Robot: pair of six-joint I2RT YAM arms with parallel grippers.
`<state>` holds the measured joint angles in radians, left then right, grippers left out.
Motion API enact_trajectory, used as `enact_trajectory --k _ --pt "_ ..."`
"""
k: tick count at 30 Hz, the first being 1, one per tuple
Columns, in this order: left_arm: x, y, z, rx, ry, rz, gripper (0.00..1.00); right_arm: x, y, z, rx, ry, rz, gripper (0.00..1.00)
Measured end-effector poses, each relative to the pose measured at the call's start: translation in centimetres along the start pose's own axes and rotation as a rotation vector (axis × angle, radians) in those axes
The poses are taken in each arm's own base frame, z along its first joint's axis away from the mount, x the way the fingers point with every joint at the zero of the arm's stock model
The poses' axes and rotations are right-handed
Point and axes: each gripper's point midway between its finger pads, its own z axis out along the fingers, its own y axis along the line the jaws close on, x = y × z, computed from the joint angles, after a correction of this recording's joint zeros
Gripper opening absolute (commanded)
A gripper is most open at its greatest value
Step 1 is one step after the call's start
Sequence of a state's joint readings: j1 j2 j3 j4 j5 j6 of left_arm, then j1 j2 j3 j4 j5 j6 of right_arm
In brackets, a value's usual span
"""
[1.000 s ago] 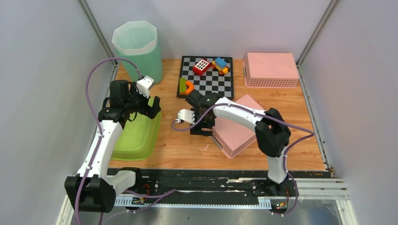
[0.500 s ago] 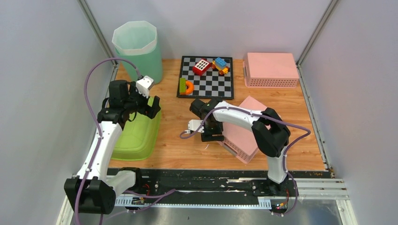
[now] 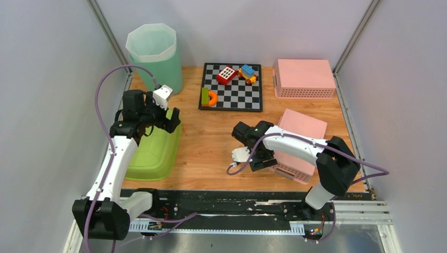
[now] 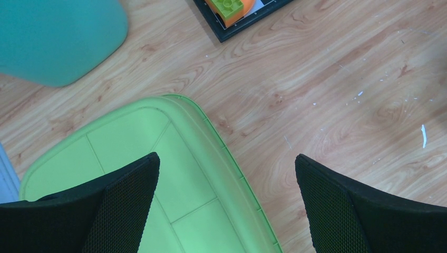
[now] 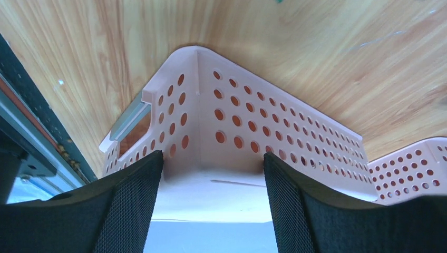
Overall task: Turn the large container upside down
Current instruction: Move the container to the center of the board.
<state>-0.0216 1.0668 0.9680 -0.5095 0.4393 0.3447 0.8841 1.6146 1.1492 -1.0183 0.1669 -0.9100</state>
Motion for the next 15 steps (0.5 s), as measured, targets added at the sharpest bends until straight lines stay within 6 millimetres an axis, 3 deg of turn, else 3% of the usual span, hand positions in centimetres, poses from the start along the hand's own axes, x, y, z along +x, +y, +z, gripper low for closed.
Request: enact_trajectory --k 8,15 --pt "0.0 0.0 0.0 -0.002 0.001 -0.001 1.0 3.8 3.2 1.3 -0.056 0.124 -0.088 0.73" --pt "0.0 0.0 0.0 -0.002 0.001 -0.001 1.0 6.0 4.3 0.2 -0.046 0.145 -0.094 0.74"
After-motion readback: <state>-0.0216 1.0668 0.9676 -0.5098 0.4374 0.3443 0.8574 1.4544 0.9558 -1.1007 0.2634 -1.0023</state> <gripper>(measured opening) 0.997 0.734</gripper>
